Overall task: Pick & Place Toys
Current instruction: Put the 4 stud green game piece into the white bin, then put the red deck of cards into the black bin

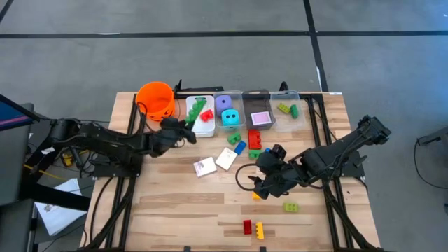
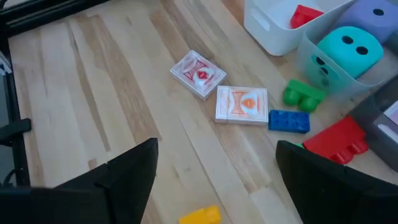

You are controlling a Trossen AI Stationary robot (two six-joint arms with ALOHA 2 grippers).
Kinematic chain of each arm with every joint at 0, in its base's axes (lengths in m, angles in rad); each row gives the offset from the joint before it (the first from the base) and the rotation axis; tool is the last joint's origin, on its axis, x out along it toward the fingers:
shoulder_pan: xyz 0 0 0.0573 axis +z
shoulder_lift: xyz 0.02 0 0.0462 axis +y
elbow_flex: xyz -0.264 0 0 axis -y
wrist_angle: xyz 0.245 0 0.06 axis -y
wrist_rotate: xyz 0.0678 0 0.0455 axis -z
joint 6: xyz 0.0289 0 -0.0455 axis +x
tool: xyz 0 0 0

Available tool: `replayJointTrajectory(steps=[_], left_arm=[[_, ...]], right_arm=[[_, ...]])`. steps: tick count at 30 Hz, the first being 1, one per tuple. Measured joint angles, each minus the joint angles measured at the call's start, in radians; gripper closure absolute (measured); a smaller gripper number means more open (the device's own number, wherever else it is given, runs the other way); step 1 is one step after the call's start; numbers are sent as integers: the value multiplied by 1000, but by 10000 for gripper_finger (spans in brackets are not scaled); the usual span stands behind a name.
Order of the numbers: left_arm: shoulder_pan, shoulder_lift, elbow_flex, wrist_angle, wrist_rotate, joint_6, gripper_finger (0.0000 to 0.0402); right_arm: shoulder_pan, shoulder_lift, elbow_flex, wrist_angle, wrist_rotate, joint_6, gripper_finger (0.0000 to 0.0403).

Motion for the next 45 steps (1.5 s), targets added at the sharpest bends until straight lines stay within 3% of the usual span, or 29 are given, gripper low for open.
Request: replayJointTrajectory(steps=[10,37,41,45], left_arm=[[130,0,22,-10,36,-3,272],[136,0,21,2,93,-66,235],[136,0,21,62,213,-125,234],[123,0,21,153,426,-142,234]], right_arm=[[22,0,3,0,-2,-2,85],[34,0,3,0,0,1,85],[37,0,3,-7,0,0,85],[49,0,3,-10,1,-14,85]])
